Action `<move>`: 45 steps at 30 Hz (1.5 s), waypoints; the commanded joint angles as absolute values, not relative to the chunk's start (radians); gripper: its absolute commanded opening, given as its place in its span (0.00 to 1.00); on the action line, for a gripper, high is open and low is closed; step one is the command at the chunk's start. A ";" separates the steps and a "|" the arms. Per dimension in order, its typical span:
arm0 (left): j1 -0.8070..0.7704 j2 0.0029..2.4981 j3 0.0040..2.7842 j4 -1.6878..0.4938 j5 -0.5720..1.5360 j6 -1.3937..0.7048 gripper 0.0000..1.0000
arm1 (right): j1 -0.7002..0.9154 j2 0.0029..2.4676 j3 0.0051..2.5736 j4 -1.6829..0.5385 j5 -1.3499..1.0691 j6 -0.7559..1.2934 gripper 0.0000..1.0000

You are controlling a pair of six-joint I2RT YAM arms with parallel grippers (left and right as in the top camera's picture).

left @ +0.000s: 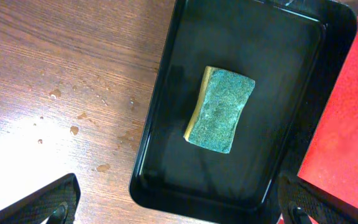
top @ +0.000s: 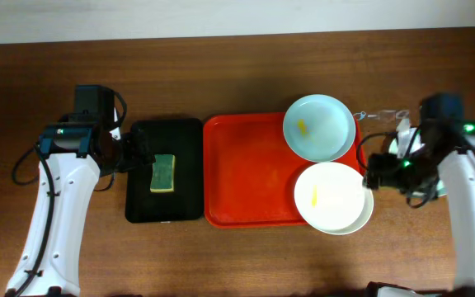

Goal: Clean dirty plates on tray and stack at the side
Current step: 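Move the right gripper down to the white plate's right rim, then grip the white plate rim and slide it left across the tray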

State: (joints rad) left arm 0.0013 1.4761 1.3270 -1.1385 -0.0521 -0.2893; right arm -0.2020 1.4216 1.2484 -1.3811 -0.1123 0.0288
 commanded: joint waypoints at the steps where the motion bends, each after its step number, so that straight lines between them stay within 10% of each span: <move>1: 0.005 1.463 1.343 -1.139 -0.045 -0.302 0.99 | -0.197 1.420 1.134 -1.311 -0.001 0.140 0.75; 4: 0.005 1.463 1.343 -1.139 -0.045 -0.302 0.99 | -0.197 1.420 1.082 -1.242 -0.043 0.140 0.99; 8: 0.005 1.463 1.343 -1.139 -0.045 -0.302 0.99 | -0.197 1.424 1.060 -1.188 -0.081 0.158 0.97; 10: 0.005 1.463 1.343 -1.139 -0.045 -0.302 0.99 | -0.197 1.427 1.041 -1.178 0.029 0.266 0.59; 12: 0.005 1.463 1.343 -1.139 -0.046 -0.302 0.99 | -0.197 1.428 1.003 -1.144 0.059 0.279 0.48; 30: 0.004 1.463 1.343 -1.139 -0.045 -0.302 0.99 | -0.197 1.462 0.762 -0.766 -0.177 0.110 0.33; 34: 0.004 1.463 1.343 -1.139 -0.045 -0.302 0.99 | -0.197 1.462 0.763 -0.767 -0.177 0.109 0.04; 45: 0.004 1.463 1.343 -1.139 -0.045 -0.302 0.99 | -0.196 1.462 0.762 -0.812 -0.192 0.113 0.13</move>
State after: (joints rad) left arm 0.0013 1.4761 1.3270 -1.1381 -0.0521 -0.2893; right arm -0.2020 1.4570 0.7681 -0.8108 -0.1680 0.1154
